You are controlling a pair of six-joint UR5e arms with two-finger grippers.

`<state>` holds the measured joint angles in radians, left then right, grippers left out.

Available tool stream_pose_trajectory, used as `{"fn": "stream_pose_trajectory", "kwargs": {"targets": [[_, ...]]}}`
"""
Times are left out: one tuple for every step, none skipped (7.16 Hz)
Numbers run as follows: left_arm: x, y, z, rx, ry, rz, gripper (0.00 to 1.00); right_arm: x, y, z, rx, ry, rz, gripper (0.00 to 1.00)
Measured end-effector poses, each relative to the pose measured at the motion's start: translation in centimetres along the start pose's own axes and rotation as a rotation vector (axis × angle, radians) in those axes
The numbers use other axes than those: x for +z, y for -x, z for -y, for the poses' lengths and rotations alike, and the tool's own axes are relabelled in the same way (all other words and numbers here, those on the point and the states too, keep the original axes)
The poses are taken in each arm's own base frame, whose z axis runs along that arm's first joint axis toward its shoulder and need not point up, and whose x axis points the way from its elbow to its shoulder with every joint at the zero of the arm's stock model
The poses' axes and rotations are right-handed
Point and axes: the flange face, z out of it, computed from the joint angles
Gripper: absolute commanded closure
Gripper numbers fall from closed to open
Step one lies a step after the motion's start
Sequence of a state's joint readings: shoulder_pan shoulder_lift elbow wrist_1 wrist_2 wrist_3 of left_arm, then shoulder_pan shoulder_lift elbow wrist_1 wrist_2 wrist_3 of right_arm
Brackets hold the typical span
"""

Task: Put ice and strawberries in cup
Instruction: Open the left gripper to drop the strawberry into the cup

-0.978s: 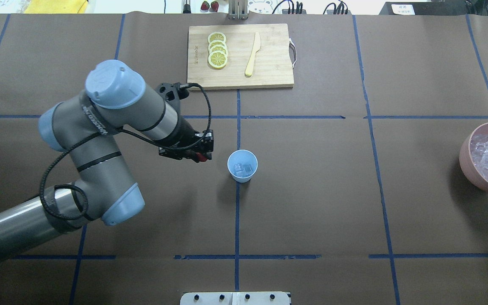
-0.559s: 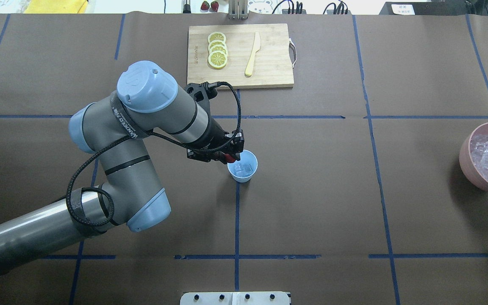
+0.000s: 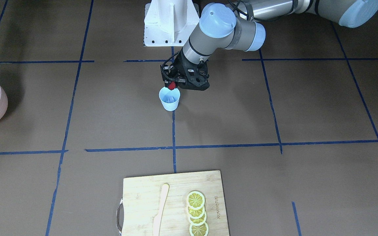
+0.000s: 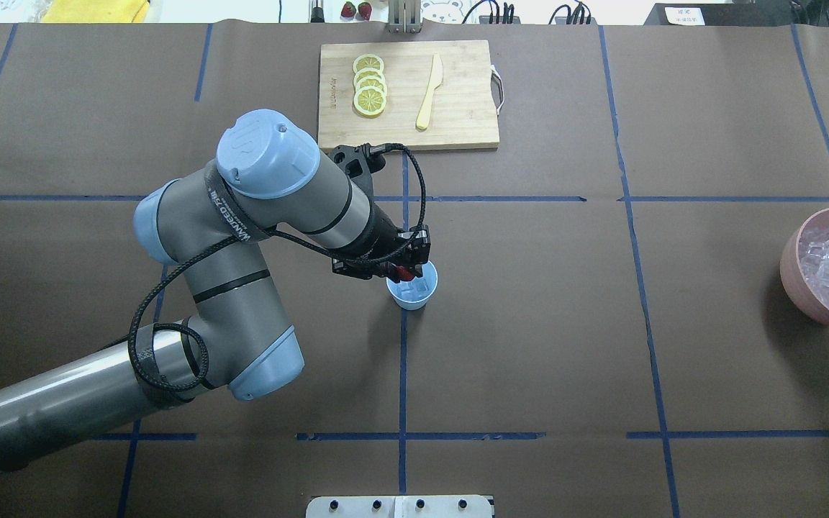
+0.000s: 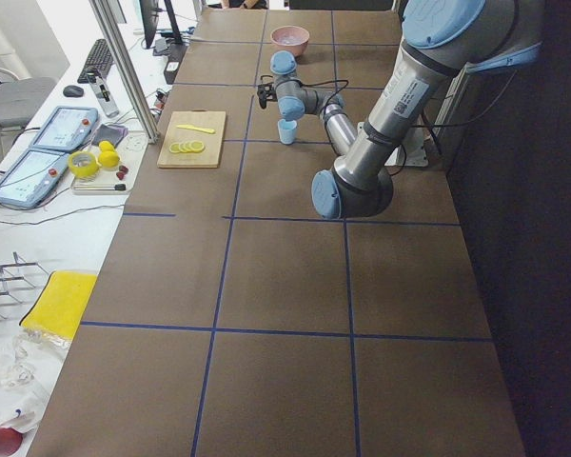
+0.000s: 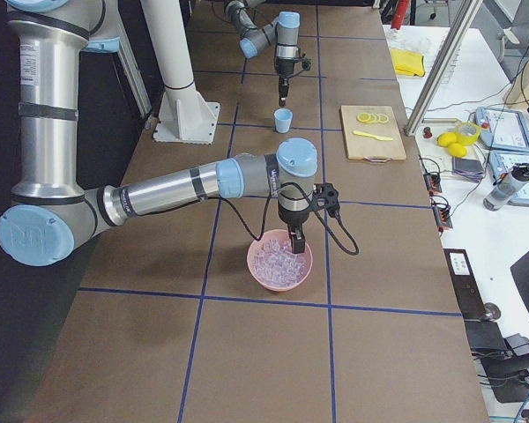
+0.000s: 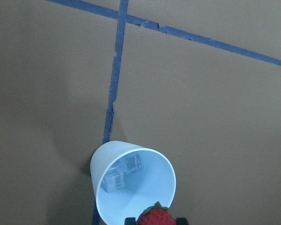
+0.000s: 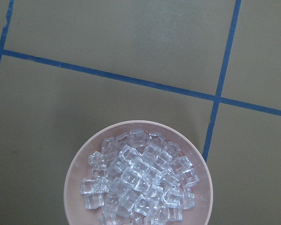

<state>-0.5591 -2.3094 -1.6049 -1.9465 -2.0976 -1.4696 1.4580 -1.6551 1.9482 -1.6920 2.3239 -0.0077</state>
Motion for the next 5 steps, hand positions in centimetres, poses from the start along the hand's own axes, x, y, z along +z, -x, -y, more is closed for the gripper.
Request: {"fn": "stream_pose_trajectory", "kwargs": {"targets": [[0.16, 0.05, 0.16, 0.0, -0.01, 0.003, 0.49, 0.0, -0.03, -0.03, 0.001, 0.0, 0.0, 0.0], [0.32, 0.12, 0.33, 0.0, -0.019, 0.006, 0.45, 0.01, -0.05, -0.05, 0.001, 0.0, 0.0, 0.0], [0.48, 0.18, 0.49, -0.001, -0.026, 0.01, 0.45, 0.01, -0.06, -0.06, 0.001, 0.0, 0.0, 0.0], [0.67, 0.22, 0.66, -0.002, -0.032, 0.013, 0.44, 0.02, -0.06, -0.07, 0.002, 0.001, 0.0, 0.0], [0.84, 0.22, 0.78, -0.004, -0.035, 0.016, 0.42, 0.02, -0.05, -0.06, 0.001, 0.001, 0.0, 0.0]]}}
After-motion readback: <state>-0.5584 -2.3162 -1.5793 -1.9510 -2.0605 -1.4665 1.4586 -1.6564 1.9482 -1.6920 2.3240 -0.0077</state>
